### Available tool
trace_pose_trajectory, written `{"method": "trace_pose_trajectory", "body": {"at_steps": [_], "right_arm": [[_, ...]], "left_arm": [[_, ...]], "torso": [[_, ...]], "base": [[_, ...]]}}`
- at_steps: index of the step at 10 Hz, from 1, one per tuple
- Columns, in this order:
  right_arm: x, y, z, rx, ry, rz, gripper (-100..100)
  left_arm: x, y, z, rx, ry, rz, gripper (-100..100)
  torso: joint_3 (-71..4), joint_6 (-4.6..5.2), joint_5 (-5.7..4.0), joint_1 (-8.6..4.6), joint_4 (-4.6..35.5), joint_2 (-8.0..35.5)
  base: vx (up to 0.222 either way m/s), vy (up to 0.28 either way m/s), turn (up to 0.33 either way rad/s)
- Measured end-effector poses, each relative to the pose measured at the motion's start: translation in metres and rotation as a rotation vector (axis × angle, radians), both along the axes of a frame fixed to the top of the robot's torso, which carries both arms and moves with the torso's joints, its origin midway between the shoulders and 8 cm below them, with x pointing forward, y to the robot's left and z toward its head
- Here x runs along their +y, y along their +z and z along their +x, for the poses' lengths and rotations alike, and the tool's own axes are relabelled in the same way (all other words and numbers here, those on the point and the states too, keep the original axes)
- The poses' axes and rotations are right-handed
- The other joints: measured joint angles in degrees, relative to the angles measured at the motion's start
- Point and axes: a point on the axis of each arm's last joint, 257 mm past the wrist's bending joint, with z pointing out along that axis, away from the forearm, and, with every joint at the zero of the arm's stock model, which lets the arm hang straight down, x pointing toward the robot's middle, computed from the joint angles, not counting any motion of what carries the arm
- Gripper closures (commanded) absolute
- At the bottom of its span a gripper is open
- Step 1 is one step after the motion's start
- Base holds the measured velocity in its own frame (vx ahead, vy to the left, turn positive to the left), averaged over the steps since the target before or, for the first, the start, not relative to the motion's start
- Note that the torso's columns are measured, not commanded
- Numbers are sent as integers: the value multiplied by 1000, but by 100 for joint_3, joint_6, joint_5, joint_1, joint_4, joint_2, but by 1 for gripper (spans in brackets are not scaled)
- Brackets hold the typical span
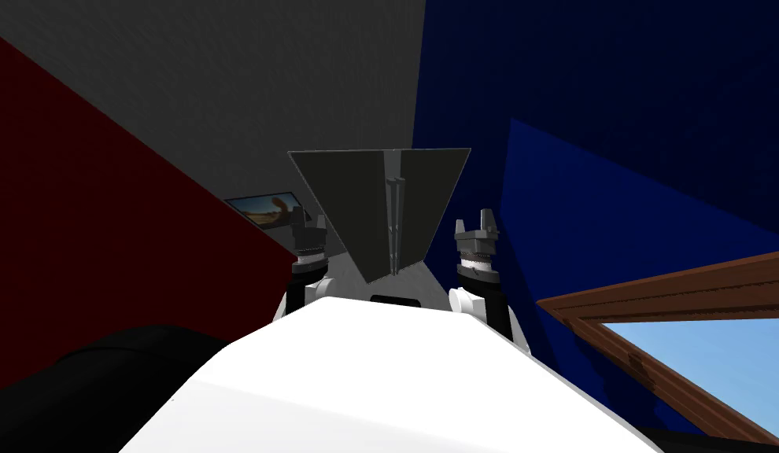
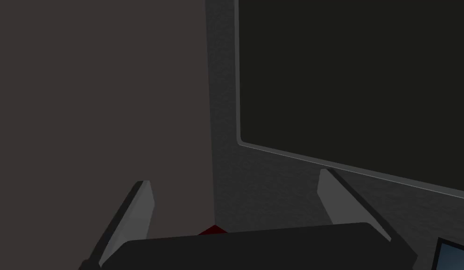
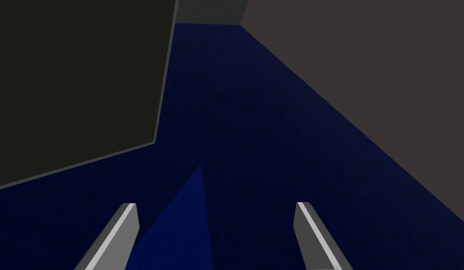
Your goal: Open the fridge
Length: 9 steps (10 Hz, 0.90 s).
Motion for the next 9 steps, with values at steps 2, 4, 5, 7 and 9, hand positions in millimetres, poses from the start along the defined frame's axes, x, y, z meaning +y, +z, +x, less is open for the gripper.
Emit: {"method": "trace_pose_trajectory", "body": {"at_steps": [2,4,5,7,9], "right_arm": [[0,0,0,0,0,0,0],[0,0,0,0,0,0,0],[0,0,0,0,0,0,0],[0,0,0,0,0,0,0],[0,0,0,0,0,0,0]], "left_arm": [[0,0,0,0,0,0,0],[0,0,0,0,0,0,0],[0,0,0,0,0,0,0],[0,0,0,0,0,0,0],[0,0,0,0,0,0,0]], "torso": [[-1200,0,0,0,600,597],[-2850,0,0,0,1424,1422],[-3692,0,0,0,1846,1845],[-5381,0,0,0,2691,2693],[-7073,0,0,0,3537,3539]], "base": [[0,0,0],[0,0,0],[0,0,0],[0,0,0],[0,0,0]]}}
